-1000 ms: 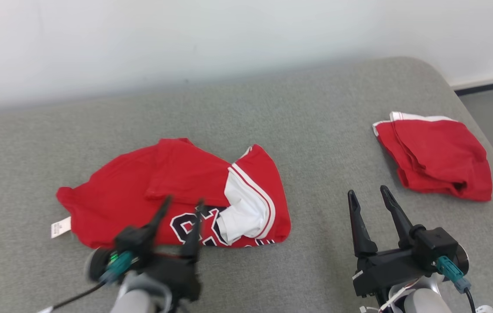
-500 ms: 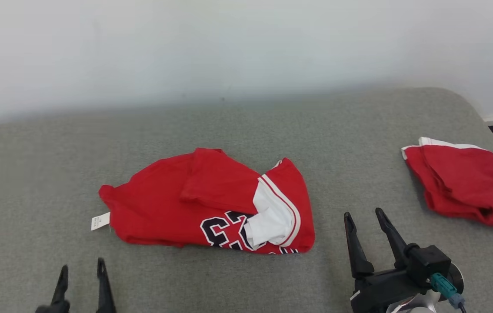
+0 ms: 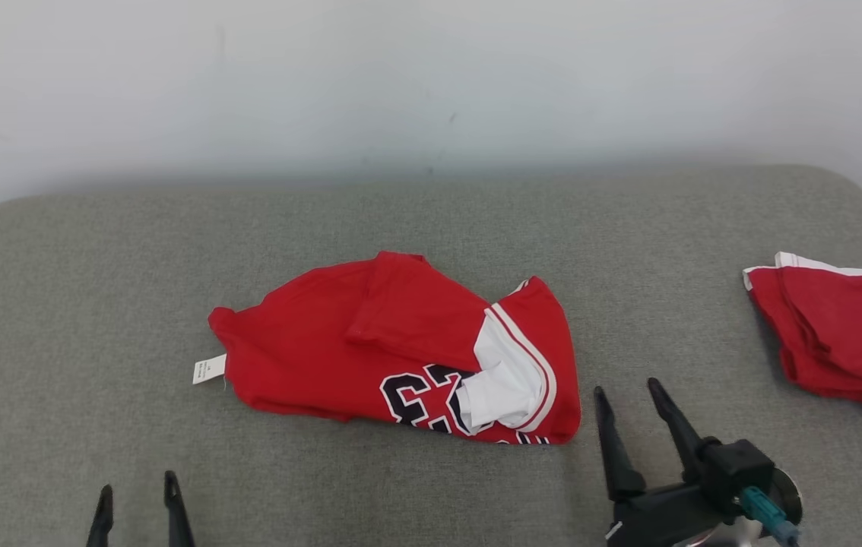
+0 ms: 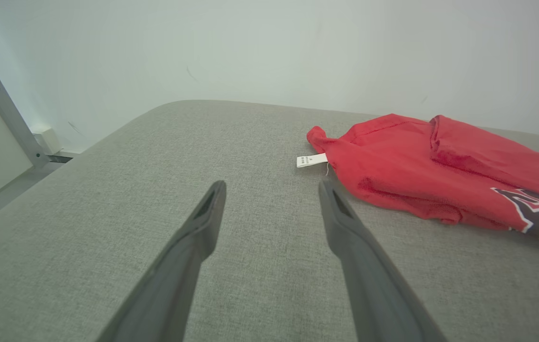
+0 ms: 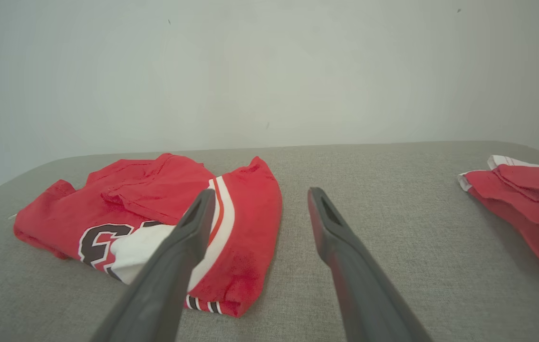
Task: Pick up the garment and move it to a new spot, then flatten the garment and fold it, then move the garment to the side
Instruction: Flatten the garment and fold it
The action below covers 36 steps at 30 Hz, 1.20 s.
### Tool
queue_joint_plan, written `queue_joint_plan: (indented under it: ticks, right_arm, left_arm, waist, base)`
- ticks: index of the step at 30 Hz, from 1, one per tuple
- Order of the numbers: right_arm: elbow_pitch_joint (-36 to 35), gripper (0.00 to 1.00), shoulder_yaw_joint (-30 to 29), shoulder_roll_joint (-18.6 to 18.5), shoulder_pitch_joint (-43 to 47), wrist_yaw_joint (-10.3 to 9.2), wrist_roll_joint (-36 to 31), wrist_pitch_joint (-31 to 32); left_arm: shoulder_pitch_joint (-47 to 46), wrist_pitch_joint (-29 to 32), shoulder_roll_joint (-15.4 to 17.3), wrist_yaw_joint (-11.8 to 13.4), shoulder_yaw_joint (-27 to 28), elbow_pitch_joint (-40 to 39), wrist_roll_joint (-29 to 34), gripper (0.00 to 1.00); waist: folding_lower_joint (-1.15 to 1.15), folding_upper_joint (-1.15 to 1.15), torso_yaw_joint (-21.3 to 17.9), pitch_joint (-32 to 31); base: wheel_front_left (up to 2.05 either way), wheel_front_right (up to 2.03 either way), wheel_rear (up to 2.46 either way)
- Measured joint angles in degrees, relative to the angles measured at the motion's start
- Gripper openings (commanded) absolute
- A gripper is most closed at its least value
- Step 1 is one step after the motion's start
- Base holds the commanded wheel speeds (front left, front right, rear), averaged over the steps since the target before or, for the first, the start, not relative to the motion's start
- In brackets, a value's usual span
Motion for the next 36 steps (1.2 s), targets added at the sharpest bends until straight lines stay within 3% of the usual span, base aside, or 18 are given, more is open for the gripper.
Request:
queue_joint_plan:
  ticks: [14,24,25,26,27,28,36]
  right_arm:
    - [9.44,1.00,10.07,-1.08,-9.64,0.00,-1.77,0.01]
    - [16.66,1.00,8.96,-1.94,-11.68,0.00,-4.76,0.01]
    - [16.70,0.96,8.96,-1.98,-11.55,0.00,-4.81,0.01]
    - [16.75,0.79,8.94,-2.02,-11.43,0.00,-4.83,0.01]
    - [16.81,0.25,8.82,-2.09,-11.33,0.00,-4.83,0.01]
    - [16.74,0.00,8.53,-2.12,-11.22,0.00,-4.83,0.01]
    - [9.82,0.00,3.91,-2.01,-9.85,0.00,-2.41,0.01]
  left_arm:
    - [-3.37,0.00,-0.07,0.92,-6.64,1.19,-4.14,1.00]
    - [-4.69,0.00,-0.05,1.04,-7.03,0.97,-5.81,1.00]
    - [-4.73,0.00,-0.04,1.04,-6.80,0.93,-5.87,1.00]
    - [-4.78,0.00,-0.03,1.04,-6.71,0.88,-5.88,1.00]
    - [-4.86,0.00,-0.04,1.04,-6.66,0.83,-5.90,1.00]
    - [-4.99,0.00,-0.07,1.03,-6.76,0.77,-5.98,1.00]
    - [-5.39,0.00,-0.08,0.85,-7.61,0.37,-7.03,1.00]
  waist:
    - [0.01,0.00,6.05,3.63]
    - [0.01,0.01,10.36,7.20]
    - [0.01,0.00,10.53,7.43]
    - [0.01,0.00,10.64,7.60]
    - [0.01,0.00,10.64,7.65]
    - [0.01,0.01,10.57,7.63]
    - [0.01,0.00,9.16,6.61]
  base:
    - [0.00,0.00,0.00]
    - [0.00,0.00,0.00]
    - [0.00,0.00,0.00]
    - [0.00,0.00,0.00]
    - [0.00,0.00,0.00]
    - [0.00,0.00,0.00]
    - [0.00,0.00,0.00]
